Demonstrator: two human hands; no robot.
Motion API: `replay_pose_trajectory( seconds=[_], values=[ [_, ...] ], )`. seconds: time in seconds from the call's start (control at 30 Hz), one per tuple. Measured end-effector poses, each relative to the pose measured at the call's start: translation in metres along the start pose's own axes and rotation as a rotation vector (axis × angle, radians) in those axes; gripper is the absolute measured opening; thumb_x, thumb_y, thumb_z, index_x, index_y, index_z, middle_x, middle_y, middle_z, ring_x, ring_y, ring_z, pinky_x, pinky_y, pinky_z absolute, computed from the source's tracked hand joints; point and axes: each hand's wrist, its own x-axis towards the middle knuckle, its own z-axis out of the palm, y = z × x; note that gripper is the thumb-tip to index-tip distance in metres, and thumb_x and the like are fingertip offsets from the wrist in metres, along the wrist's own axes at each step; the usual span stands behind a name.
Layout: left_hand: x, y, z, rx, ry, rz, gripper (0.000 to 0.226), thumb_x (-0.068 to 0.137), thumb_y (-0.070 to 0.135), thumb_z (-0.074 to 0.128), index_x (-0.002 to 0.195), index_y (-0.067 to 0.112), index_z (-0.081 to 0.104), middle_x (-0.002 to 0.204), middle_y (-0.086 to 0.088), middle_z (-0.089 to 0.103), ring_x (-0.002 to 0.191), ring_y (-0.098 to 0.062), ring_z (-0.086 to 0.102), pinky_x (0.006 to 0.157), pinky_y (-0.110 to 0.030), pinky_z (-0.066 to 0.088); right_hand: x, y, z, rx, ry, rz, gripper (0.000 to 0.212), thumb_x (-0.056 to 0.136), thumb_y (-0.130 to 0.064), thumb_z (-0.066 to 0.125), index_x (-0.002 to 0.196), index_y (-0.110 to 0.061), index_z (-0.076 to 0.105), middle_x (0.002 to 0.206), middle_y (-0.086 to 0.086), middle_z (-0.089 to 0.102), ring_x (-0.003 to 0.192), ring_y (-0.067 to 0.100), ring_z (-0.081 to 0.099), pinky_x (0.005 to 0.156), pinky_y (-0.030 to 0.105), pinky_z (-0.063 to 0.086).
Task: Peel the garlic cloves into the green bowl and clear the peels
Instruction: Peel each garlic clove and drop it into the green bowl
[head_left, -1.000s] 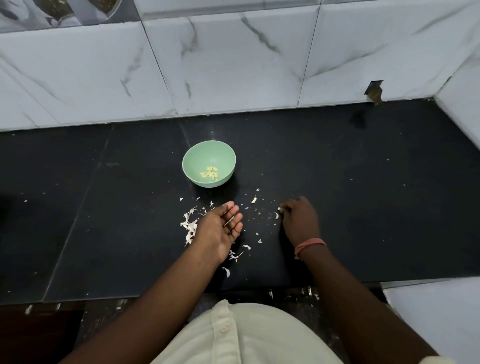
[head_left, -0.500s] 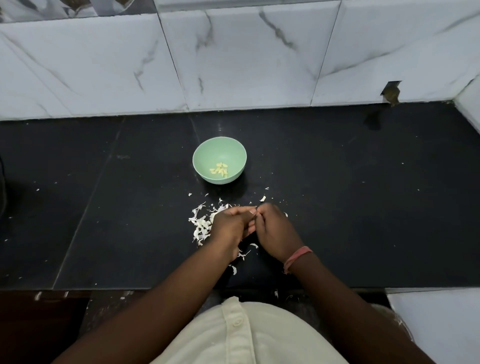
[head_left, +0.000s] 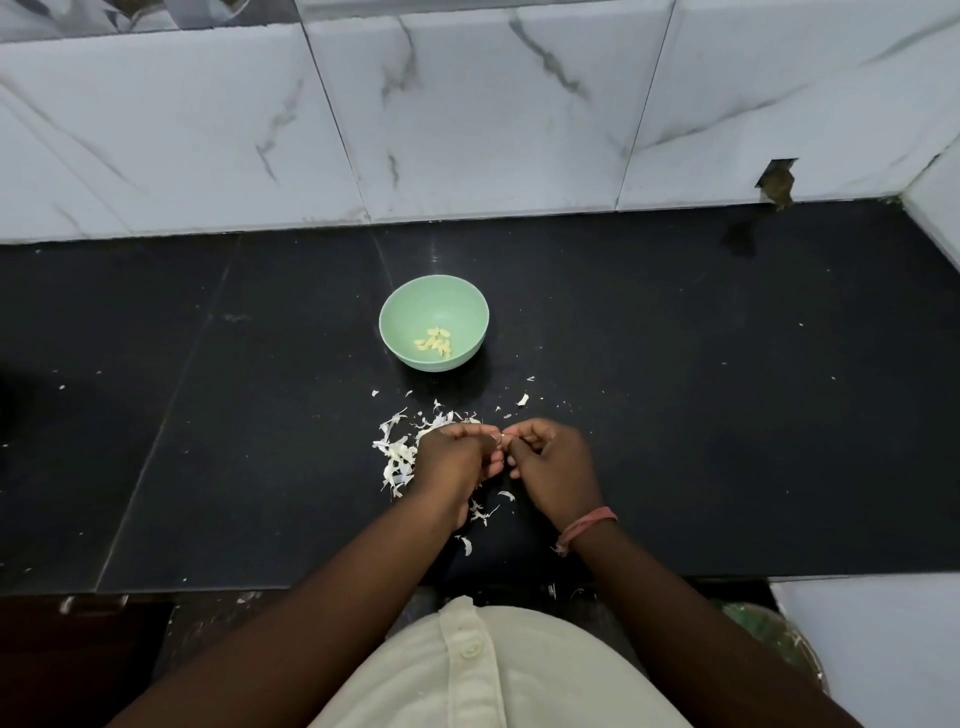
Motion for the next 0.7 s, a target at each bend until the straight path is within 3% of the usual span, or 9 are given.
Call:
replay_pose_trajectory(
  seconds=[0.13,0.23,0.3,0.47,0.6,0.7],
  values=[
    [0.0,0.001,0.001,0.05,0.039,0.056,0.014,0.092,-0.006,0.058,0.088,0.001,0.069,0.073,-0.011,0.068,0.061,-0.015,0.062,0.062,-0.025,0.057,0.01,-0.011,-0.002,-0.314,0.034,-0.06,0.013,0.087,-0.007,0.062,0.081,-0.013,0.072,0.074,0.0,0.072,0.069,0.015,0.067,0.07,0.027,0.054],
    [0.003,0.004,-0.001,0.062,0.09,0.046,0.015,0.094,-0.006,0.054,0.099,-0.002,0.068,0.079,-0.012,0.066,0.061,-0.016,0.06,0.056,-0.025,0.055,0.022,-0.02,-0.006,-0.702,-0.086,-0.154,0.013,0.084,-0.007,0.059,0.073,-0.006,0.064,0.078,0.013,0.069,0.075,0.029,0.064,0.071,0.034,0.052],
    [0.004,0.005,-0.002,0.064,0.101,0.031,0.017,0.093,-0.006,0.053,0.1,-0.003,0.068,0.08,-0.013,0.066,0.059,-0.016,0.058,0.054,-0.026,0.054,0.025,-0.027,-0.003,-0.857,-0.152,-0.13,0.014,0.086,-0.011,0.058,0.072,-0.01,0.058,0.083,0.017,0.068,0.081,0.034,0.066,0.068,0.032,0.051],
    [0.0,0.005,0.006,0.045,0.108,0.018,0.019,0.092,-0.004,0.051,0.097,0.003,0.069,0.079,-0.009,0.067,0.06,-0.016,0.057,0.06,-0.029,0.052,0.029,-0.045,0.002,-1.027,-0.228,-0.098,0.015,0.093,-0.004,0.054,0.102,-0.003,0.067,0.108,0.02,0.067,0.104,0.039,0.066,0.083,0.039,0.053],
    [-0.001,0.005,0.014,0.015,0.154,0.026,0.02,0.093,0.001,0.051,0.096,0.007,0.07,0.081,-0.007,0.069,0.066,-0.018,0.061,0.064,-0.031,0.053,0.036,-0.055,-0.002,-1.024,-0.298,-0.044,0.016,0.094,-0.006,0.058,0.107,-0.003,0.066,0.115,0.019,0.065,0.108,0.038,0.064,0.084,0.04,0.054],
    [-0.005,0.0,0.023,-0.043,0.176,0.051,0.021,0.091,0.002,0.051,0.092,0.007,0.071,0.083,-0.012,0.072,0.074,-0.025,0.064,0.073,-0.041,0.056,0.036,-0.057,-0.001,-1.051,-0.353,-0.088,0.017,0.095,-0.007,0.055,0.109,-0.005,0.066,0.114,0.019,0.064,0.108,0.038,0.064,0.084,0.04,0.055]
  ],
)
